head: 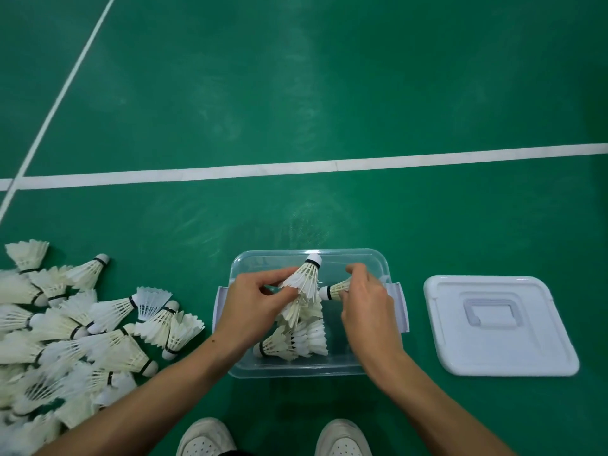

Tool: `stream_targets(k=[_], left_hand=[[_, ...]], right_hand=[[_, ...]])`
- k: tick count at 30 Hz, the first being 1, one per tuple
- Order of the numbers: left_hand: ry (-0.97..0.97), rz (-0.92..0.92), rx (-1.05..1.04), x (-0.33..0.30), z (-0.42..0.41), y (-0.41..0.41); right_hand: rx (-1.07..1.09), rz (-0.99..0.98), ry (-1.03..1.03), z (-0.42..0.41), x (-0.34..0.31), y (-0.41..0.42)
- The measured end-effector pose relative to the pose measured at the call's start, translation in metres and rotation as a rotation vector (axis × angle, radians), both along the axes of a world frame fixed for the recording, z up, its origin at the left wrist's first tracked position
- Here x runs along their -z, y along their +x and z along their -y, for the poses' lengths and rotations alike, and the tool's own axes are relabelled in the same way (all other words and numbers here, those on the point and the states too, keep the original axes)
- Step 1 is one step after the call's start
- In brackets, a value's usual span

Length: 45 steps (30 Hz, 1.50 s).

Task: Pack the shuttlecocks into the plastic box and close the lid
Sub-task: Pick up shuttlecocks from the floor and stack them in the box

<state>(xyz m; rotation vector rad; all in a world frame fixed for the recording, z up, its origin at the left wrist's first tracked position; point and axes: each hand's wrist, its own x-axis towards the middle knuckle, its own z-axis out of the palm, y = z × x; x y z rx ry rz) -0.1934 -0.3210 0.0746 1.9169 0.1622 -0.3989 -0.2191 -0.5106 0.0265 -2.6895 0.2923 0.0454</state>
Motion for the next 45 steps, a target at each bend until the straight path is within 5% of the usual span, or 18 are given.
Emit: stream_targets(k=[21,36,40,45], left_hand=[[0.032,-0.021,0.031,0.020,0.001,0.003],[0.194,-0.003,0.096,0.027,0.008,0.005],[0.169,0.000,0.095,0.025,0.005,0.004],[0.144,0.068,0.075,0.017,0.008,0.004]], right_hand=[[0.021,-0.046,0.002,0.000,0.012,0.006],[0.006,-0.452,0.433,-0.001,0.024,0.026],[-0.072,-0.355,0.324,0.012,-0.006,0.018],[-0.062,-0.201,0.704,0.013,-0.044,0.000]])
